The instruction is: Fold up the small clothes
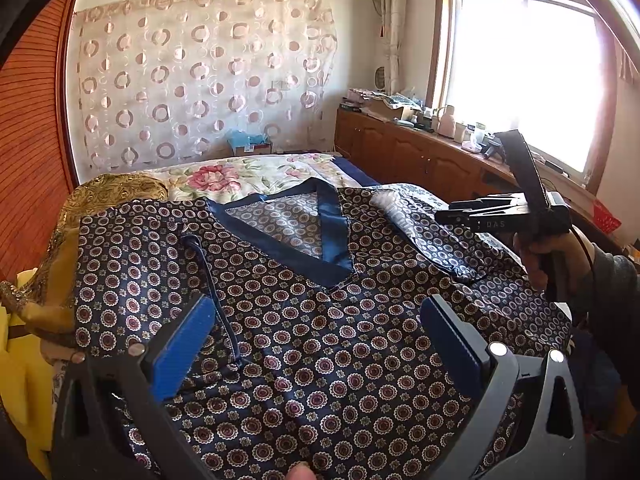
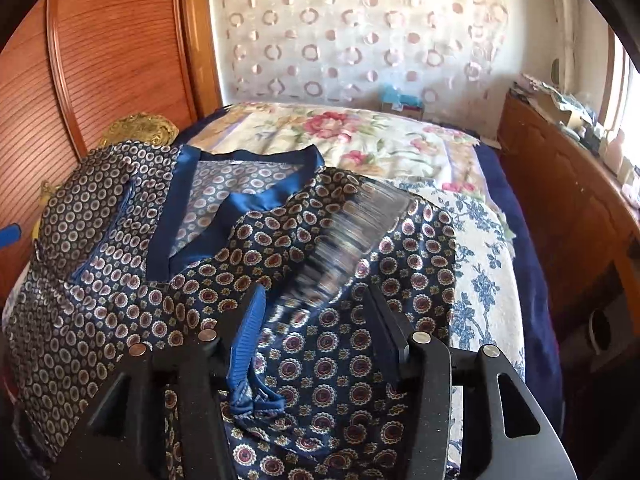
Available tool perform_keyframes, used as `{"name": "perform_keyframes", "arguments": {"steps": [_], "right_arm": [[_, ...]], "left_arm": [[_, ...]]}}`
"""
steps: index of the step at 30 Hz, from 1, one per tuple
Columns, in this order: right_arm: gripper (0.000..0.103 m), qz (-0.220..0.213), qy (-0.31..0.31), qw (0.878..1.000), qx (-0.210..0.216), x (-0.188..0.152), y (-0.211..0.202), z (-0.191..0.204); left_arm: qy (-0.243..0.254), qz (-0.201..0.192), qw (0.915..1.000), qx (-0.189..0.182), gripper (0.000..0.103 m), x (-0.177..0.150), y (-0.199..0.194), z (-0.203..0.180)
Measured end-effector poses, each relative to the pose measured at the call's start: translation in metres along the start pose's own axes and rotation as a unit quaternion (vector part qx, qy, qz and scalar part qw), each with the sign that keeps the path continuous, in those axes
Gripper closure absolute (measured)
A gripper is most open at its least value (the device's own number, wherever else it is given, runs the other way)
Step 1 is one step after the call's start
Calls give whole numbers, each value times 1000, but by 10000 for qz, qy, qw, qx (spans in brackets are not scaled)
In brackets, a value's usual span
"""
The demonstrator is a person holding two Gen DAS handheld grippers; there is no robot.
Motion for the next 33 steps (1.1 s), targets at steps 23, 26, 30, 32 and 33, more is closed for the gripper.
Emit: {"name": "perform_keyframes", "arguments": {"steps": [23,26,30,32,33], "right_arm": [[51,690,211,9952,-665,3,69,-96],[51,523,164,9962,-674,1,70,-98],[50,529,360,9968,-481,-2,70,-103],[50,536,392,9968,-445,-1,71,-104],[50,540,385,9968,-450,0,72,-104]], "left_arm": [[-334,228,9950,914,0,25,26,103],[-406,280,9940,978,0,27,28,117],[-416,353,9921,1134,0,29,31,135],[-391,390,9910,1220,0,31,32,143],[-382,411,9903,1270,0,32,33,147]]}}
Point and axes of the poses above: each gripper's, at about its wrist camera, not at the fingertips, and y roughly the way its jaws point, z to its left, x to its top, the point moved 4 cm from there along y, roughly the way its jaws point, and after that the axes turned 1 degree about -y, right-handed, at the moved point
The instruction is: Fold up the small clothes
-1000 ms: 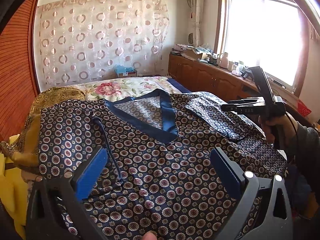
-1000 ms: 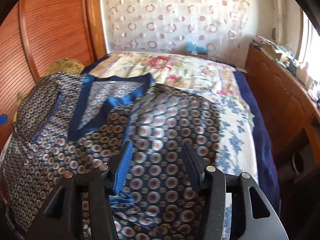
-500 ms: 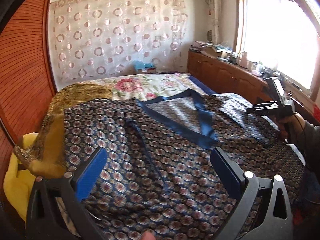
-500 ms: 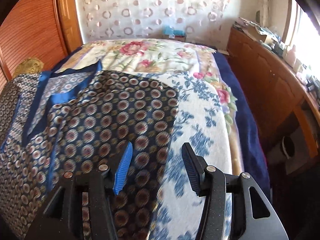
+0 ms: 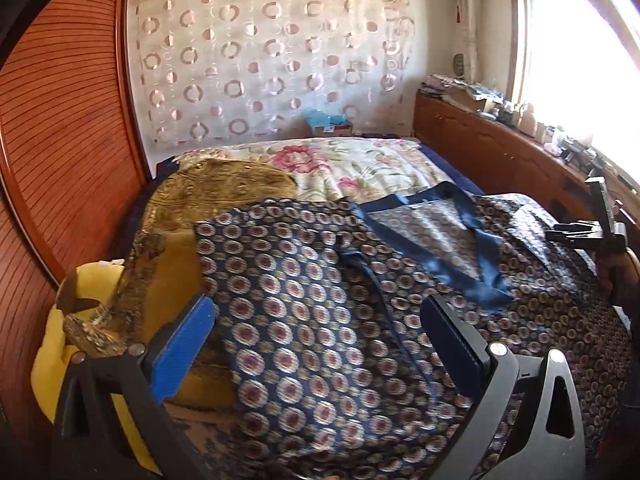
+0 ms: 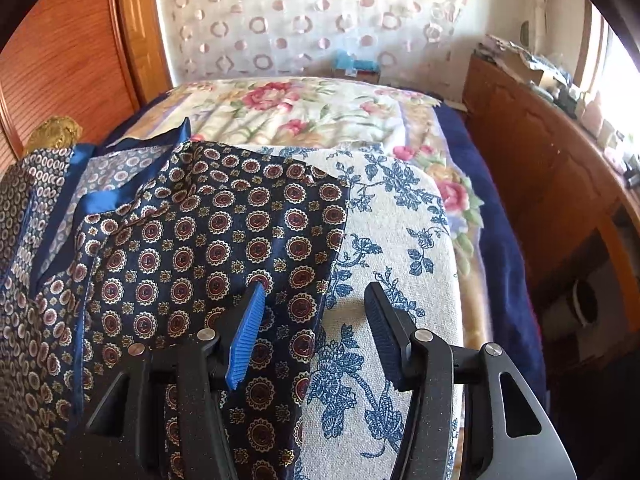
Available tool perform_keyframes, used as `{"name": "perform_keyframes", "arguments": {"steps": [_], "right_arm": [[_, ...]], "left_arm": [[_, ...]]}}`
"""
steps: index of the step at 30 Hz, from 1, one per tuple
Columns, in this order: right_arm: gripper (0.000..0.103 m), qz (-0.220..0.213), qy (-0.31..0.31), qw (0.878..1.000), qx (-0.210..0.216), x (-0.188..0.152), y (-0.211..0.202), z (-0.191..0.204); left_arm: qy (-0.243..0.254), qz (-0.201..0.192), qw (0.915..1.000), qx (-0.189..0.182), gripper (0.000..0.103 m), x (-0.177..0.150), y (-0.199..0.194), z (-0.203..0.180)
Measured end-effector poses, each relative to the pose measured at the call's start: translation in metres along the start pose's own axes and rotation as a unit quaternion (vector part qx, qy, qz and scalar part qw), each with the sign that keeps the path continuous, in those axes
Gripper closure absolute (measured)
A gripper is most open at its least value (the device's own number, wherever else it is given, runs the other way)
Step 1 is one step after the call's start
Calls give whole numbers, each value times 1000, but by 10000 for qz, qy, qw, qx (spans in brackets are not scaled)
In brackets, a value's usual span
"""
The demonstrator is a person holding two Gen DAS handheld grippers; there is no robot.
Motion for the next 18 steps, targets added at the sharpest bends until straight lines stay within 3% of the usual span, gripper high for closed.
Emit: {"name": "perform_keyframes", "arguments": {"steps": [12,16,18], "right_arm": [[50,-4,-37,10000,-27,0,0,-1],[50,-5,-35,10000,-26,0,0,-1],[50,-5,-37,10000,-28,0,0,-1]], "left_arm": [[-291,76,9994,154,1,29,33,44],[-340,232,9988,279,6,37,51,60],[-374,325,9983,308,14,39,60,67]]}}
Point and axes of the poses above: each gripper's, at about its wrist camera, not at the fingertips, and y roughly the way its jaws point, z to its left, x to its top, the point moved 4 cm from there along y, roughly the way its jaws point, and after that the axes turned 1 degree about -y, right-handed, at the moved point
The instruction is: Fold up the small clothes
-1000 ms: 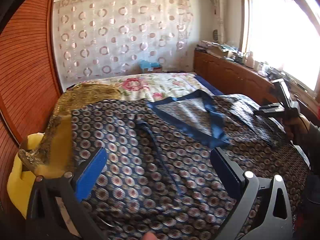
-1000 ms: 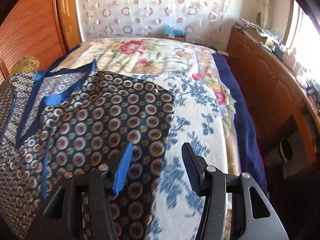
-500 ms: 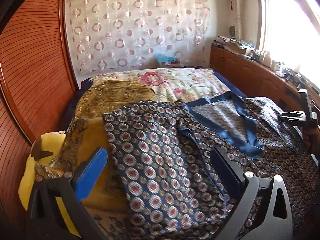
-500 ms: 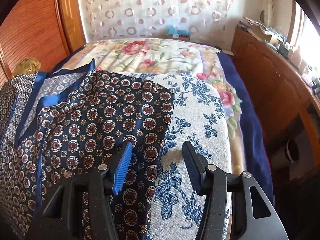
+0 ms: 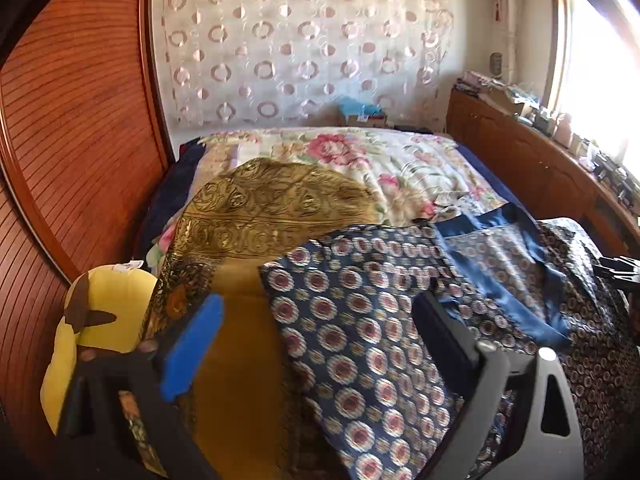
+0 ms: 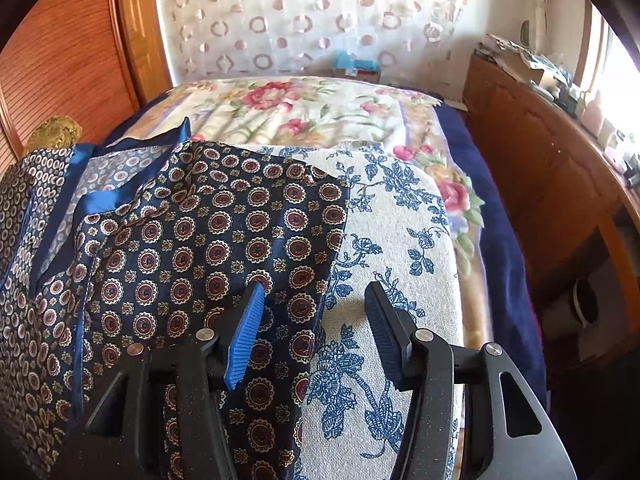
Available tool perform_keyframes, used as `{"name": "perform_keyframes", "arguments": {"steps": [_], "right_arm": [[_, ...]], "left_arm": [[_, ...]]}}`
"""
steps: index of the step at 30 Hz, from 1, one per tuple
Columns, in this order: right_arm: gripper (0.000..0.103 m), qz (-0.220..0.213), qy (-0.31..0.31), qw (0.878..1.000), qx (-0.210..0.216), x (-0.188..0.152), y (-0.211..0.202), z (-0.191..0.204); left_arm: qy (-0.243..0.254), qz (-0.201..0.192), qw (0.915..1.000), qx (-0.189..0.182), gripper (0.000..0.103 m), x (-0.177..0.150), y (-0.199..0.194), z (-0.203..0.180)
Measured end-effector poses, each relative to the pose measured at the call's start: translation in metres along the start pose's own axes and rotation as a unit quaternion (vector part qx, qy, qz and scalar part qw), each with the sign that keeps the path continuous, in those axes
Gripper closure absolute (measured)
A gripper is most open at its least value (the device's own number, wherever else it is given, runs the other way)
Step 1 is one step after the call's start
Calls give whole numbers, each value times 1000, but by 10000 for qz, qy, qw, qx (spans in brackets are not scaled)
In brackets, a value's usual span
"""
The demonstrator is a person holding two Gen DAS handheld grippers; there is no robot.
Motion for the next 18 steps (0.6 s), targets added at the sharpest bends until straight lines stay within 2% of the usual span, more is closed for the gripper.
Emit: {"name": "perform_keyframes", "arguments": {"steps": [3,5,14,15,17,18], "right_arm": [[50,0,0,10000,2,0,0,0],[50,2,-3,10000,-1,0,0,0],[50,-1,0,10000,2,0,0,0],[50,-1,-1,10000,1,0,0,0],[50,-2,-1,10000,0,0,0,-1],[50,-2,-1,10000,2,0,0,0]], "left_arm": [[-107,121,9999,-23,28,1,12,8],[-252,229,9994,-49,43,-1,19,13],[-203,305,9993,3,46,-7,26,12],[-174,287,9994,-27,49,-6,25,12],[-133,253,9996,-84,71,-4,24,11],[-123,252,9995,-111,73,-3,24,10]]}}
Point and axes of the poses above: each gripper's, at about its wrist camera, not at the fingertips, and y roughly the way its jaws point, z to its left, x to its top, the point moved 4 cm from there along y, roughly the way its jaws point, and after that the axes turned 1 degree about -y, right-handed, at the moved point
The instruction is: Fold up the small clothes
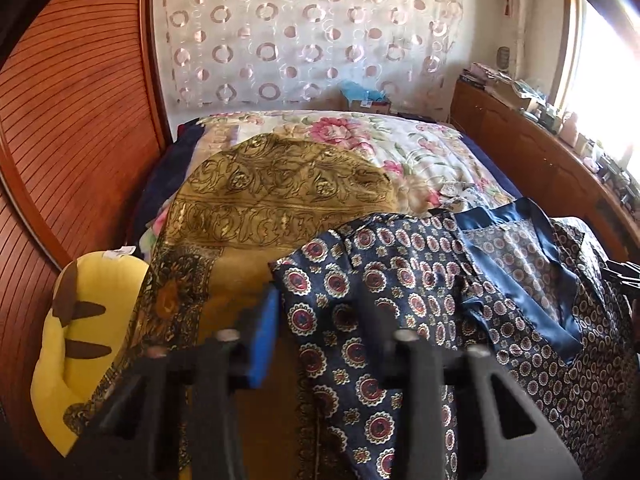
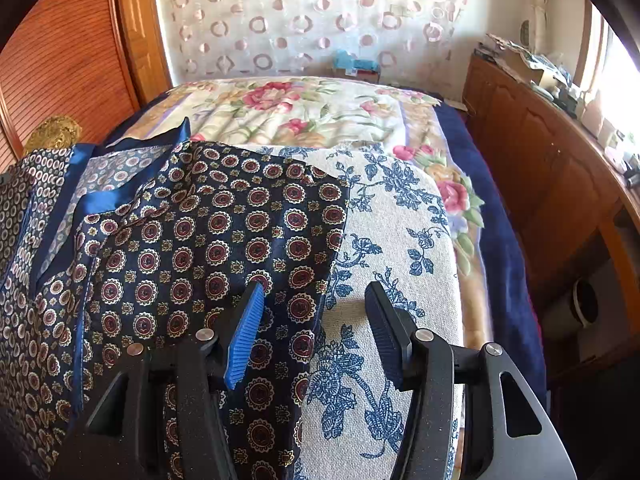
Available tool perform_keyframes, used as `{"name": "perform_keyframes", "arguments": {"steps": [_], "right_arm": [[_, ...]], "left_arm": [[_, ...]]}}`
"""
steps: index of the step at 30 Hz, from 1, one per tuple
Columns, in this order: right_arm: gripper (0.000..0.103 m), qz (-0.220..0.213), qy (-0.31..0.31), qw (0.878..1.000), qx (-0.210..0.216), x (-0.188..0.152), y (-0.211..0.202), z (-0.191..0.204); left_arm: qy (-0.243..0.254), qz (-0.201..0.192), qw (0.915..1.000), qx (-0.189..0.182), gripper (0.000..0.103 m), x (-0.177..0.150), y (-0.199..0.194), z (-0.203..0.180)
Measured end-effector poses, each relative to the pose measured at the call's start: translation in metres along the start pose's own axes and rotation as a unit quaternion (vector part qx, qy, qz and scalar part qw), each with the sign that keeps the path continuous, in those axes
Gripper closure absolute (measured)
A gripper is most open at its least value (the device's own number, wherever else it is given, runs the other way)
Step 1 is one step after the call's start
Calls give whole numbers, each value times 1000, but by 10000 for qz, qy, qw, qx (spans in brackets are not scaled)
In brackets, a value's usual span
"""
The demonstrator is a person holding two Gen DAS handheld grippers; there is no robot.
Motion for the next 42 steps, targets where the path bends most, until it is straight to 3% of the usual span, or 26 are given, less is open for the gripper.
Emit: {"name": "perform_keyframes", "arguments": {"steps": [1,10,13,17,26,42], "right_arm": [[49,0,0,10000,0,0,0,0],[49,0,-2,10000,1,0,0,0],[49,0,-2,10000,0,0,0,-1],[48,-1,-3,10000,1,0,0,0],[48,-1,-5,10000,-1,0,0,0],[46,70,-58,10000,-13,1,0,0]], "left_arm": [[13,-11,10000,-32,77,1,-1,0],[-25,57,10000,22,77,2,4,4],[96,-32,9999,-49,94,1,-1,-3],[308,-239,9992,-130,101,1,-14,-21],[663,-555,9947,-552,103,-3,-44,-65],[700,-560,9932,-746,103,-31,-61,-80]]}}
Point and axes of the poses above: each gripper's, at about its wrist camera, not at the fingertips, and y roughly the way its jaws point, z to its left, x to its top, the point moved 4 cm from there along y, roughly the way its jaws point, and after that the axes turned 1 degree about -y, right-handed, at the moved point
